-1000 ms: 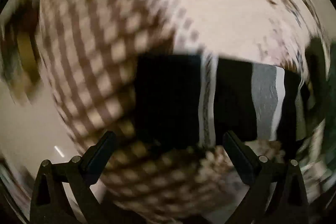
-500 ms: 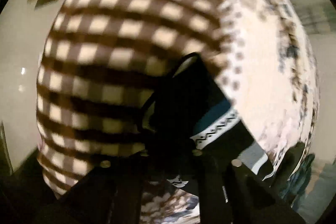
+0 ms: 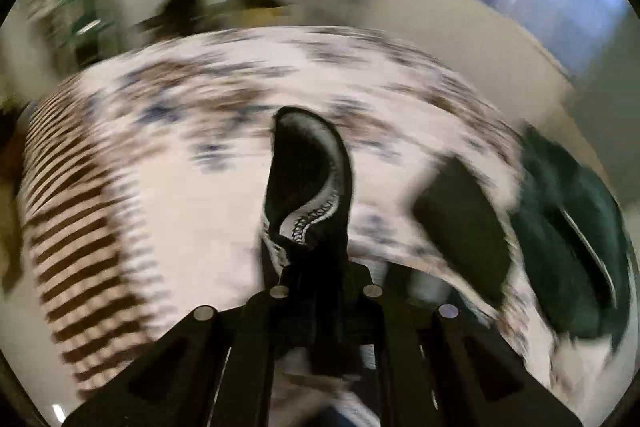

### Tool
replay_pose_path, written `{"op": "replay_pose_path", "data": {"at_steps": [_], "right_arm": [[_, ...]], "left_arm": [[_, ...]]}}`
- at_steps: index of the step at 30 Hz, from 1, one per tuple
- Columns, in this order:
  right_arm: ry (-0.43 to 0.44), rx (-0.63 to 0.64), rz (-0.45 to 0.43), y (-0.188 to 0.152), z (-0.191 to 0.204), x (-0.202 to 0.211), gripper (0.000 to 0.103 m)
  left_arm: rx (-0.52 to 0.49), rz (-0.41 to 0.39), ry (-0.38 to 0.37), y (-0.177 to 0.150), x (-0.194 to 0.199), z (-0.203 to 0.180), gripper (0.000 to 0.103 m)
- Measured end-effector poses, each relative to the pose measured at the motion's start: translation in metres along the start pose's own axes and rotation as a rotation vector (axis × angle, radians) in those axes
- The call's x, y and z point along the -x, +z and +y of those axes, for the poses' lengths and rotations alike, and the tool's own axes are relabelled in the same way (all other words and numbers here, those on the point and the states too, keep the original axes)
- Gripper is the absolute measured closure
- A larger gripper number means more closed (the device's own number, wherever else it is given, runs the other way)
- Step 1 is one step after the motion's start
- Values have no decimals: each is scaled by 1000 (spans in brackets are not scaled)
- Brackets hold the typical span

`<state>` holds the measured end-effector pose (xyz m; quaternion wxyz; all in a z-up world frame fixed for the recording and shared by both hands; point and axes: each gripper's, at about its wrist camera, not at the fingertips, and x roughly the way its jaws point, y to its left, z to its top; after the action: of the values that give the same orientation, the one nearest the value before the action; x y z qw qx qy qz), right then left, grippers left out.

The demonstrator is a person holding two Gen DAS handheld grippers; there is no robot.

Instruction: Fold small clothes

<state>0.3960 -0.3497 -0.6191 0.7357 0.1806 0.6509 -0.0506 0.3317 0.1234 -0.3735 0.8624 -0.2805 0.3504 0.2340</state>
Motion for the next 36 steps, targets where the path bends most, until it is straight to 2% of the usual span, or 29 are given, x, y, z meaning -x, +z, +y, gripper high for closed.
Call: {"op": "replay_pose_path", "data": {"at_steps": [3, 6, 9, 12, 15, 16, 19, 21, 24, 27, 29, 32, 33, 34, 35, 36], "right_arm": [[2, -67, -5, 3, -40, 2, 26], [5, -132, -30, 8, -76, 11, 26], [2, -166, -38, 13, -106, 15, 26], [-19, -183, -18, 14, -133, 13, 26], [-11, -210, 0, 15, -158, 14, 26], [-7, -220, 2, 17, -166, 17, 26], [23, -248, -13, 29, -188, 31, 26], [55, -269, -34, 42, -197, 44, 26], [145, -284, -63, 72, -194, 60, 26], [211, -231, -89, 111, -168, 64, 26], [210, -181, -87, 133, -143, 53, 26], [160, -112, -43, 164, -111, 18, 26], [158, -98, -21, 169, -102, 7, 32], [161, -80, 1, 176, -92, -5, 45], [161, -56, 14, 178, -84, -12, 96], [133, -35, 13, 177, -79, -13, 100]], "left_arm": [[-167, 35, -138, -33, 1, -88, 99], [-291, 149, -288, -87, -14, -175, 99], [-402, 234, -363, -142, -25, -236, 99], [-547, 360, -412, -209, -45, -293, 97], [-665, 504, -426, -257, -56, -324, 93], [-708, 528, -412, -270, -57, -328, 93], [-728, 527, -415, -268, -51, -315, 66], [-720, 497, -379, -249, -44, -298, 18], [-685, 399, -293, -214, -40, -265, 15], [-662, 326, -152, -173, -59, -229, 15], [-660, 310, -24, -153, -83, -204, 15], [-639, 319, 103, -135, -126, -176, 15], [-636, 320, 129, -131, -138, -170, 15], [-637, 326, 150, -128, -152, -164, 15], [-637, 335, 171, -126, -166, -159, 15], [-627, 350, 175, -124, -177, -155, 15]]}}
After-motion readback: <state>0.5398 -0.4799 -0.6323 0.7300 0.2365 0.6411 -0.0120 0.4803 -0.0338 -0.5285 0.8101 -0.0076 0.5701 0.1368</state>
